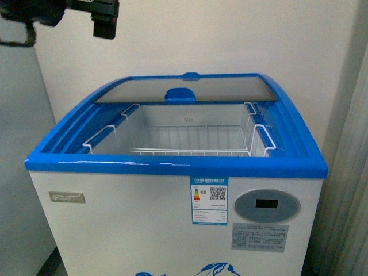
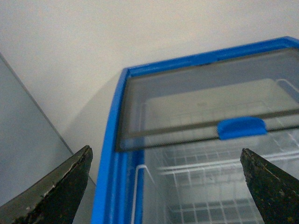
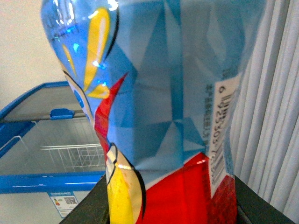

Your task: Put drink in fridge

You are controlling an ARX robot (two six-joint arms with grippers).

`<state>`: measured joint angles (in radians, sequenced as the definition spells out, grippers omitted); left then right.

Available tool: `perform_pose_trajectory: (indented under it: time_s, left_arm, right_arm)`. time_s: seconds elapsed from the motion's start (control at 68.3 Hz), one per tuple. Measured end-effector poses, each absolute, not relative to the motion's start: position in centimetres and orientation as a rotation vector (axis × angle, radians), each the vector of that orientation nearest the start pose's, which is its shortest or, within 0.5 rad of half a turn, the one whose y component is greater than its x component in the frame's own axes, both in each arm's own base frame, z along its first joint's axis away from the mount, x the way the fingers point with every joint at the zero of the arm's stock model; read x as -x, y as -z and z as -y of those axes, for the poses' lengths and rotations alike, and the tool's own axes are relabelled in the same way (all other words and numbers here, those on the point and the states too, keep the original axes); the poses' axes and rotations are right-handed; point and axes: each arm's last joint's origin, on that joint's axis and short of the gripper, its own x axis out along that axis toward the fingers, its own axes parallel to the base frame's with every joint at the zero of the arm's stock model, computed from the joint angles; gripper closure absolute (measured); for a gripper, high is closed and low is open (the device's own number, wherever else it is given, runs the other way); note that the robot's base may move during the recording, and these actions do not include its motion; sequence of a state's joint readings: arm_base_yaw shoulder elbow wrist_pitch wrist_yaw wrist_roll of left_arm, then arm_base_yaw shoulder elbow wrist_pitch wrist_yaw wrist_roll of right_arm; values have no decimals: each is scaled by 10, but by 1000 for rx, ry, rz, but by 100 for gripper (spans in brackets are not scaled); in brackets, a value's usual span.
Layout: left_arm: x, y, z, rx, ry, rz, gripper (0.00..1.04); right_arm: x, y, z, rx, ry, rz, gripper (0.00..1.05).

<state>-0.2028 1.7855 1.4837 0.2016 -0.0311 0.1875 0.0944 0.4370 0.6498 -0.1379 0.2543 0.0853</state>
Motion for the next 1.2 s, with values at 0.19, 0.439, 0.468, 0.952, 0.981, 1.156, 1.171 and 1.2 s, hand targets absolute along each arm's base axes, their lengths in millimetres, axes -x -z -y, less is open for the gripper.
perform_pose_trajectory:
  time_s: [0.19,0.439,0.468,0.952,0.981,1.156,1.171,1.2]
  left_arm:
    - [-315,-305,57,-51,36,-1,30]
    - [-203,-238,19,-10,9,-3,82]
    - [-200,-233,19,-11,16,-13,85]
    - [-160,-198,1,-3,5,-1,102]
    - [-158,-196,1,-3,5,-1,102]
    - [-147,-188,1,-3,5,-4,102]
    - [-146,-187,1,-3,5,-3,102]
    - [-144,-186,1,-3,5,-3,102]
  right_arm:
    - [-103,-333,-2,-99,160,81,65]
    - [-116,-346,3,73,-38,-429,65]
    - [-120,-345,4,100,-61,-481,65]
    - [-320,-354,-42,1103,-370,-478,65]
    - [-335,-354,-52,1181,-397,-465,65]
    - [-407,-337,-103,1386,-440,-479,65]
    - [-414,-333,-108,1393,-439,-483,65]
    - [-423,-327,-115,1400,-444,-489,65]
